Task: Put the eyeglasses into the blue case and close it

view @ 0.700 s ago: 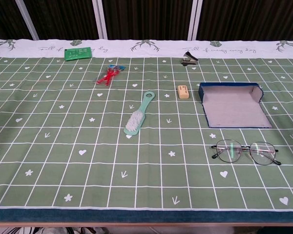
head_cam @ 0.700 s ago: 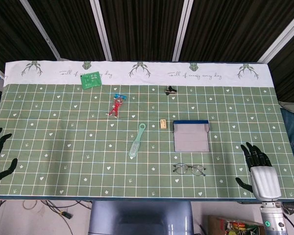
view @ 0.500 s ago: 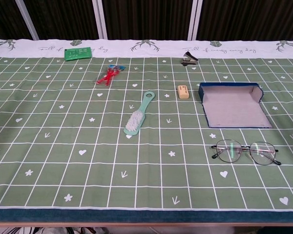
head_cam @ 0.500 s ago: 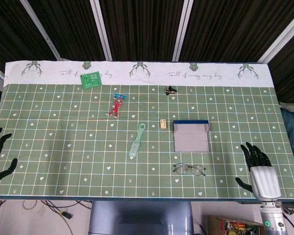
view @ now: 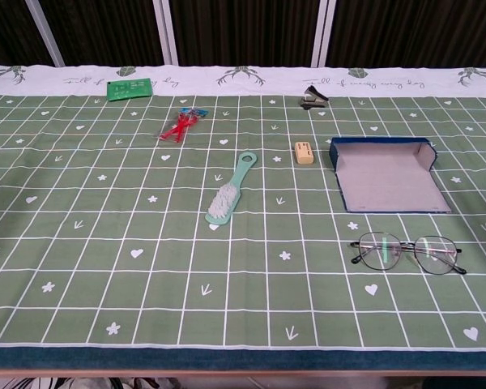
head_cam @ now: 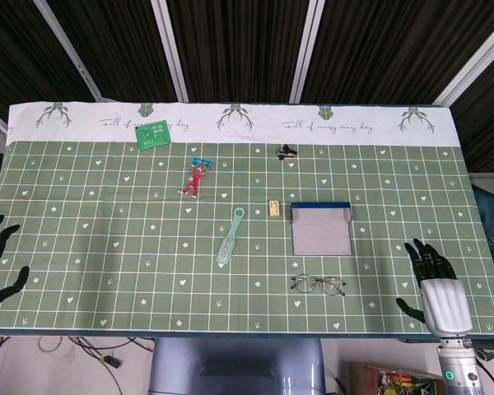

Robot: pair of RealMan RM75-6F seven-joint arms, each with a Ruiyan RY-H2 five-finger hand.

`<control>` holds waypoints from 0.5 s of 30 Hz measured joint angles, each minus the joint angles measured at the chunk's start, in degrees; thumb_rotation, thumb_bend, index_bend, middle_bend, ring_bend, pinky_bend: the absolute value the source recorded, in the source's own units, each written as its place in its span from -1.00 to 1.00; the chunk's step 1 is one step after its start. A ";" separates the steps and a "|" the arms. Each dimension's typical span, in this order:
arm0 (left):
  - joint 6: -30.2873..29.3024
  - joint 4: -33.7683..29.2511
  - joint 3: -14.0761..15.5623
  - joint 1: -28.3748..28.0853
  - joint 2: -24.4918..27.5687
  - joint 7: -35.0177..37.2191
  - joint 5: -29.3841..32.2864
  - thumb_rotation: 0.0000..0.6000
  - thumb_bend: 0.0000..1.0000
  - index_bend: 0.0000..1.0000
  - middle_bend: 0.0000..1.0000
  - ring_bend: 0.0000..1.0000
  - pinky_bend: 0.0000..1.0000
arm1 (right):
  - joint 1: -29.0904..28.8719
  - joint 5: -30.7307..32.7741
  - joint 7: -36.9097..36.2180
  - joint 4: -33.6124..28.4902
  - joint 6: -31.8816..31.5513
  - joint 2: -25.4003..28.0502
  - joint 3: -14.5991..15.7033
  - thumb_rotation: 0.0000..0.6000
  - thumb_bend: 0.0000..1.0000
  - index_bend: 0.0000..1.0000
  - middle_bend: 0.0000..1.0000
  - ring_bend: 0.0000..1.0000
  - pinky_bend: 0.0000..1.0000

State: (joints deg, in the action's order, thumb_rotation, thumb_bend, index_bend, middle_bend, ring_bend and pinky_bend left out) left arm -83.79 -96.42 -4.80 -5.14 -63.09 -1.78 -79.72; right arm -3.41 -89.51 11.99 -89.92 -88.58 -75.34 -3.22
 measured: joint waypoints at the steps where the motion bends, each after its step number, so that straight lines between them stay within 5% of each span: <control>1: 0.01 -0.01 0.00 0.00 0.00 0.01 0.01 1.00 -0.29 -0.74 -1.00 -1.00 -1.00 | 0.00 -0.02 -0.08 -0.02 0.00 0.03 0.01 1.00 -0.69 -0.97 -0.87 -0.81 -0.61; 15: 0.23 -0.30 -0.17 -0.06 0.01 0.06 0.48 1.00 -0.29 -0.74 -1.00 -1.00 -1.00 | -1.35 -0.27 -6.98 -0.31 2.97 1.04 0.54 1.00 -0.69 -0.72 -0.83 -0.81 -0.62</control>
State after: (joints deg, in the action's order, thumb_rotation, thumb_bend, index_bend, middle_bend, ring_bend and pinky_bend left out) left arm -83.56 -96.72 -4.98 -5.20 -63.08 -1.72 -79.24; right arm -4.76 -89.79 5.01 -90.23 -85.62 -74.30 -2.68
